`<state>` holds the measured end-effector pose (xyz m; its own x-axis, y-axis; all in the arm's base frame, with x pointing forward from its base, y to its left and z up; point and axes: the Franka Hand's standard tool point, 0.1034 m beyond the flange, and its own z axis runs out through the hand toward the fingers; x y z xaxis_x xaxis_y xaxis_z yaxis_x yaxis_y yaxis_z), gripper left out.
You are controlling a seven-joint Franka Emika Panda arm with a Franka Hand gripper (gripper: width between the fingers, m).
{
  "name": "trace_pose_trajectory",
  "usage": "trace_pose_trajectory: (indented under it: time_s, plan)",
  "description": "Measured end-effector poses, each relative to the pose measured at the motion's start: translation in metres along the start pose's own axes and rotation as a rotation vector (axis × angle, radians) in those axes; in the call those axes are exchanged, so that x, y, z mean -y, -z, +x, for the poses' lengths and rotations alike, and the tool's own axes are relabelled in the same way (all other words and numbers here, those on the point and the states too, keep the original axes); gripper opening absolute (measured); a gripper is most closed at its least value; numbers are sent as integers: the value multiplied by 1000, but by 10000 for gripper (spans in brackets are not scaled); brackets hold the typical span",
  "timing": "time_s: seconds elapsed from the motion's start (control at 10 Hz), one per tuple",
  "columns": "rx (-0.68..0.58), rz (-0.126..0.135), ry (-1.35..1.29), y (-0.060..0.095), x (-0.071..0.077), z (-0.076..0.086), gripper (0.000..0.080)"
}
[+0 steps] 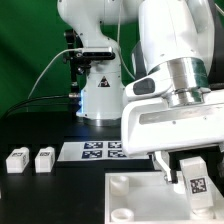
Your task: Assemble one leg
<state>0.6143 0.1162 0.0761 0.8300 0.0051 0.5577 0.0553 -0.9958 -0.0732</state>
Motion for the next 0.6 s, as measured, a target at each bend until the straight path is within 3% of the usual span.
trace_pose_trajectory:
  time_s: [0.6]
  plan:
    - [0,0,0,0,0,0,649]
